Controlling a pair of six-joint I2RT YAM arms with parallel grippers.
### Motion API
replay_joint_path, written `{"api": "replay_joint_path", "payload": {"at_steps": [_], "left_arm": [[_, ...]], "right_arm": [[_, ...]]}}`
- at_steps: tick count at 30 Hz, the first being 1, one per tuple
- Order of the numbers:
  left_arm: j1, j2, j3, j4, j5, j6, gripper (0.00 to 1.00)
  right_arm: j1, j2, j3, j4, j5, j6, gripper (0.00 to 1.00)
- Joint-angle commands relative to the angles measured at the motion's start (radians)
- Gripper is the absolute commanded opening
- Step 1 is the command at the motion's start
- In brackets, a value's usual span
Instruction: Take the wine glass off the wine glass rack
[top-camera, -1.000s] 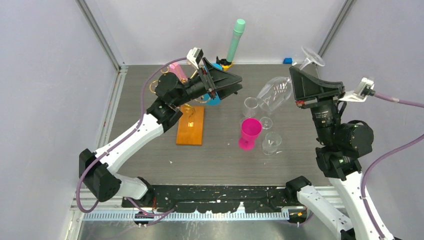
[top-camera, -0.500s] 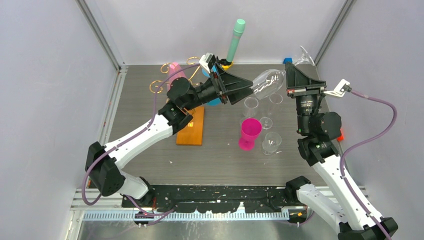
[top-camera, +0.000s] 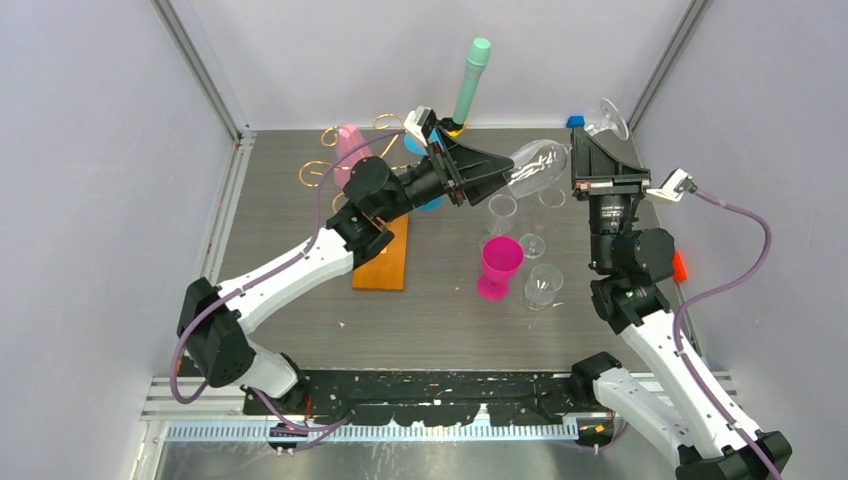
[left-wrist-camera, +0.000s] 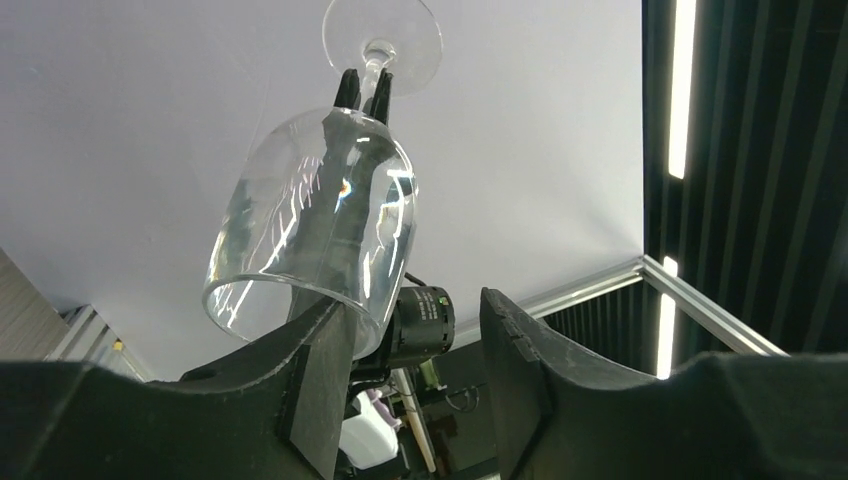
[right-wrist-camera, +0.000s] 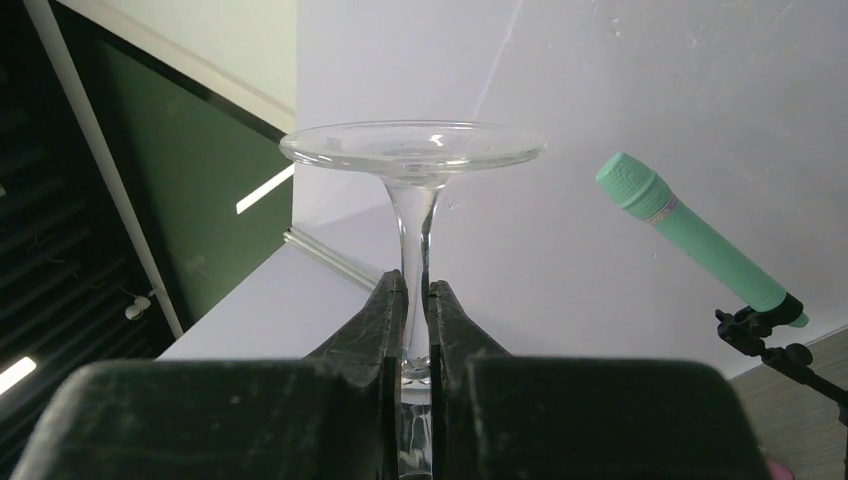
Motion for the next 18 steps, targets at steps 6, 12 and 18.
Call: {"api": "replay_joint_path", "payload": {"at_steps": [6,12,18], "left_arm": [[-0.021,0.046,0.071,0.084,-0.040,-0.028,0.39],[-0.026,0.074,0.097,0.085,-0.050,-0.032,0.34],[-0.038,0.104,0.136,0.085,-0.053,-0.037,0.26]], "right_arm": [[0.000,-0.043,-0.014,0.034,0.046,0.096,0.00],[0.000,-0.060,-0.004,-0.041,0.046,0.123,0.00],[0.000,-0.068,-0.014,-0.049,0.045,0.113,0.01]]}}
